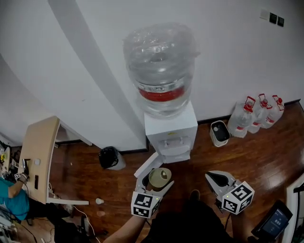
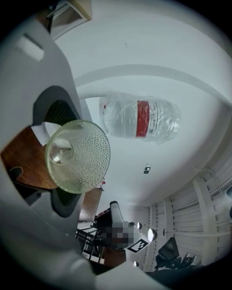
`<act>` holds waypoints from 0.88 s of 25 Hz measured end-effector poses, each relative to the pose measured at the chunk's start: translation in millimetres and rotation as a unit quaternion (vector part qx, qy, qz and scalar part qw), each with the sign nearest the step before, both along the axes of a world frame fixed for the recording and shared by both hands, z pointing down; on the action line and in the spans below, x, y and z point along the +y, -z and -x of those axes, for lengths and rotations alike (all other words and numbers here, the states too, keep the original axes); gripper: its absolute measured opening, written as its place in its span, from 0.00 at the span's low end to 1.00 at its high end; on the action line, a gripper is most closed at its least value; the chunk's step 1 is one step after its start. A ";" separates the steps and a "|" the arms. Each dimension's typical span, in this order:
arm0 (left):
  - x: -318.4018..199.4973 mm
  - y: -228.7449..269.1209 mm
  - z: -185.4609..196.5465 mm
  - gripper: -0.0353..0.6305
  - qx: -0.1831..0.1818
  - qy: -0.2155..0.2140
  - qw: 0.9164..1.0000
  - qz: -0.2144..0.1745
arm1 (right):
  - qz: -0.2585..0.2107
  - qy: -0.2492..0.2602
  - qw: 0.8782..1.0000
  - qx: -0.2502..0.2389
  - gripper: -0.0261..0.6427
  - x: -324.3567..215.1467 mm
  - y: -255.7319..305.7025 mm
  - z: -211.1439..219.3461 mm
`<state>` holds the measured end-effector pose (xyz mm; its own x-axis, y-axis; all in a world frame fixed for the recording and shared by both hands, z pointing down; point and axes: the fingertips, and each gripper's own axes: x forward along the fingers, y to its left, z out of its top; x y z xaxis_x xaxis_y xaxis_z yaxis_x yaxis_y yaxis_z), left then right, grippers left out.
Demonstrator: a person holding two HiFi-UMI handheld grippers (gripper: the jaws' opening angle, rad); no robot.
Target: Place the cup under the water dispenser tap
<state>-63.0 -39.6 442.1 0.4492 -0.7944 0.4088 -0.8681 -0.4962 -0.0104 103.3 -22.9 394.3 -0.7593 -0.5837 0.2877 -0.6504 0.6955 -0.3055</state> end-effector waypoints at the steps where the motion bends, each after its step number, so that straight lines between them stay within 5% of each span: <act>1: -6.8 -2.5 -4.0 0.79 -0.002 0.006 1.000 0.003 | 0.002 0.009 1.000 -0.002 0.04 -7.6 -1.4 -2.8; 12: -84.7 -87.1 -10.6 0.79 -0.015 0.056 0.997 0.057 | 0.031 0.077 0.996 0.015 0.04 -90.6 -47.1 5.4; 17: -114.8 -156.6 6.2 0.79 -0.003 0.079 0.993 0.093 | 0.060 0.081 0.994 0.037 0.04 -98.7 -74.9 13.9; 22: -146.6 -228.5 23.7 0.79 -0.027 0.087 0.988 0.122 | 0.078 0.064 0.993 0.058 0.04 -119.7 -94.8 7.8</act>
